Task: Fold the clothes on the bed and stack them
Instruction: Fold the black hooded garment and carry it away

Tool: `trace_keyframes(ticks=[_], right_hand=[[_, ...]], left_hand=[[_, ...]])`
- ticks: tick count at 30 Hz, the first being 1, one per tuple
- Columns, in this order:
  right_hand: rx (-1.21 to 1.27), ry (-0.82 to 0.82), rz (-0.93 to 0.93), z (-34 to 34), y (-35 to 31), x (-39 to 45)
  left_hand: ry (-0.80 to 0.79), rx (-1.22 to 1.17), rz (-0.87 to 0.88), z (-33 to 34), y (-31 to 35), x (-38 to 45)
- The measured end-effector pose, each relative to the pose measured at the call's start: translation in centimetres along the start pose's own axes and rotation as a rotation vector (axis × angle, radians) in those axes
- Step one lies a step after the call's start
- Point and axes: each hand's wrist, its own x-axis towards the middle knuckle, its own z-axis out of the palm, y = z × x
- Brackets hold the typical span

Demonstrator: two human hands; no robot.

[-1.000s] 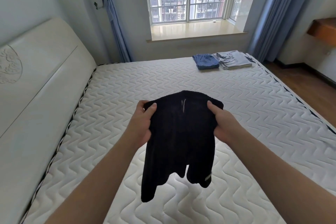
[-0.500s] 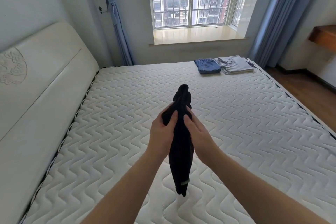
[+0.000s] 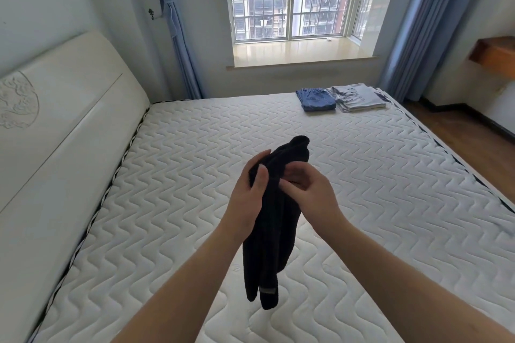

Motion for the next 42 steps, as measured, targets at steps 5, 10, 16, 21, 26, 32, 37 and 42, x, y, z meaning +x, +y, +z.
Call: trace_keyframes(ticks=[5, 10, 16, 21, 26, 32, 37, 42], right_hand=[[0.076, -0.224, 0.043, -1.0, 0.4, 0.5], [0.134, -0.013, 0.055, -3.3, 2.1, 1.2], [0.099, -0.276, 0.271, -4.0, 4.1, 2.1], [0.041, -0.165, 0.189, -3.7, 3.4, 2.7], [-0.153, -0.128, 0.111, -3.0, 2.4, 2.8], [-0.190, -0.106, 0.051, -1.7, 1.6, 2.7], [-0.160, -0.189, 0.053, -0.6, 0.9, 2.5], [-0.119, -0.255, 0.076, -0.6, 1.1, 2.5]], left_hand=[[0.043, 0.180, 0.056, -1.0, -0.6, 0.3], [0.126, 0.009, -0.146, -2.3, -1.0, 0.6], [0.020, -0.246, -0.299, -2.2, -0.1, 0.7], [-0.033, 0.038, -0.089, -4.1, 1.5, 1.1], [-0.277, 0.545, 0.123, -7.8, 2.8, 2.0], [-0.391, 1.174, 0.258, -8.6, 3.2, 3.0], [-0.353, 1.376, 0.325, -6.3, 2.7, 3.9], [-0.344, 1.224, 0.249, -4.0, 2.1, 4.6]])
